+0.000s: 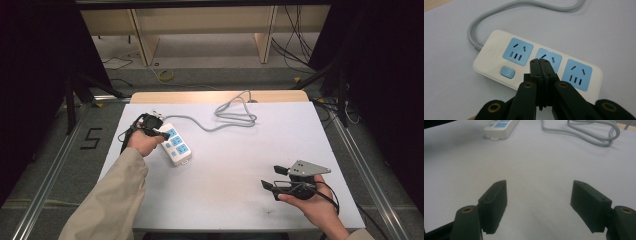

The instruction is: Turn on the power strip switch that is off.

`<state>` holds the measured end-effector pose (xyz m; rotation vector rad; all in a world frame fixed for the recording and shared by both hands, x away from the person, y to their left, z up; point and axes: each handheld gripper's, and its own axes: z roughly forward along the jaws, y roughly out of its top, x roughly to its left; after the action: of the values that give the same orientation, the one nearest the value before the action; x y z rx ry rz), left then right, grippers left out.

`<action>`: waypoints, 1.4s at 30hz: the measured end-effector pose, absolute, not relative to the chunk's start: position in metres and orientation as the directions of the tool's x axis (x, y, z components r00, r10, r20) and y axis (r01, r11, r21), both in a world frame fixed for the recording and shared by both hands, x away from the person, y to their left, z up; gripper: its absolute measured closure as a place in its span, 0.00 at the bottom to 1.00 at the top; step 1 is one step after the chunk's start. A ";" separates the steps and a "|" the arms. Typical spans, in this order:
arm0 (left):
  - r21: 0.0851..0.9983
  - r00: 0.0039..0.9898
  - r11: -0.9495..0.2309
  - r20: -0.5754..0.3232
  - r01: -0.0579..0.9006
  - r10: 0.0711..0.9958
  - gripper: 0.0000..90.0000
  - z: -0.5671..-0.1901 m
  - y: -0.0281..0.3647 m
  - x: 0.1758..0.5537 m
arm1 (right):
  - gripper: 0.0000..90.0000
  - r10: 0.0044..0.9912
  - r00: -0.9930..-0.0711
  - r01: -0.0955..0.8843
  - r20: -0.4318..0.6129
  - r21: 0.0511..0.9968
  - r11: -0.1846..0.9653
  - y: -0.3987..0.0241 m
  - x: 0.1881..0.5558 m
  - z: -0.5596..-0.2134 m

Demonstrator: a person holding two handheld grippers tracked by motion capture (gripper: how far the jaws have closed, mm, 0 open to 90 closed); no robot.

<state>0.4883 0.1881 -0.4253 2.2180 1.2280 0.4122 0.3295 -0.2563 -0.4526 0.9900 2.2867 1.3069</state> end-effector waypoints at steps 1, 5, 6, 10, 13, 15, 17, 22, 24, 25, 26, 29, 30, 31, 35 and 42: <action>0.606 0.532 -0.421 -0.005 0.675 0.847 1.00 -0.426 0.187 0.489 | 0.33 0.707 -0.705 0.408 0.058 0.848 0.338 -0.257 0.329 -0.452; 0.590 0.532 -0.426 -0.006 0.686 0.847 1.00 -0.426 0.185 0.489 | 0.33 0.704 -0.708 0.406 0.055 0.848 0.342 -0.257 0.329 -0.452; 0.589 0.534 -0.429 -0.004 0.685 0.846 1.00 -0.426 0.185 0.489 | 0.33 0.703 -0.709 0.405 0.054 0.847 0.344 -0.257 0.329 -0.452; 0.579 0.542 -0.443 0.003 0.684 0.840 1.00 -0.426 0.183 0.491 | 0.33 0.700 -0.713 0.404 0.054 0.846 0.347 -0.256 0.329 -0.453; 0.571 0.542 -0.446 0.004 0.689 0.840 1.00 -0.427 0.182 0.492 | 0.33 0.701 -0.711 0.405 0.054 0.846 0.346 -0.256 0.329 -0.453; 0.565 0.543 -0.451 0.006 0.691 0.840 1.00 -0.428 0.182 0.493 | 0.33 0.702 -0.711 0.406 0.054 0.845 0.347 -0.257 0.329 -0.453; 0.556 0.543 -0.453 0.003 0.697 0.840 1.00 -0.429 0.182 0.494 | 0.33 0.702 -0.710 0.408 0.056 0.845 0.346 -0.257 0.329 -0.453; 0.533 0.545 -0.465 0.009 0.707 0.838 1.00 -0.432 0.181 0.496 | 0.33 0.701 -0.711 0.409 0.056 0.844 0.347 -0.257 0.329 -0.453; 0.522 0.550 -0.474 0.011 0.710 0.835 1.00 -0.432 0.181 0.497 | 0.33 0.700 -0.712 0.409 0.056 0.843 0.349 -0.257 0.329 -0.453; 0.519 0.551 -0.476 0.012 0.710 0.835 1.00 -0.432 0.181 0.497 | 0.33 0.701 -0.711 0.411 0.057 0.843 0.348 -0.257 0.329 -0.453; 0.519 0.548 -0.473 0.010 0.712 0.836 1.00 -0.432 0.180 0.497 | 0.33 0.700 -0.712 0.409 0.057 0.844 0.347 -0.257 0.329 -0.453; 0.506 0.553 -0.481 0.008 0.716 0.833 1.00 -0.431 0.180 0.499 | 0.33 0.701 -0.711 0.410 0.056 0.843 0.349 -0.258 0.329 -0.453; 0.498 0.554 -0.484 0.008 0.719 0.832 1.00 -0.431 0.180 0.499 | 0.33 0.701 -0.711 0.410 0.057 0.843 0.348 -0.258 0.329 -0.453; 0.492 0.556 -0.487 0.009 0.721 0.831 1.00 -0.431 0.179 0.500 | 0.33 0.701 -0.711 0.409 0.056 0.843 0.348 -0.258 0.329 -0.453; 0.482 0.556 -0.492 0.011 0.725 0.831 1.00 -0.432 0.178 0.500 | 0.33 0.699 -0.713 0.409 0.055 0.843 0.350 -0.258 0.329 -0.453; 0.461 0.571 -0.513 0.018 0.724 0.821 1.00 -0.430 0.175 0.502 | 0.33 0.698 -0.714 0.410 0.055 0.841 0.352 -0.258 0.329 -0.453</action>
<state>0.5022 0.1748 -0.4299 2.4011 1.2486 0.3275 0.3289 -0.2579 -0.4530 0.9812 2.3065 1.2975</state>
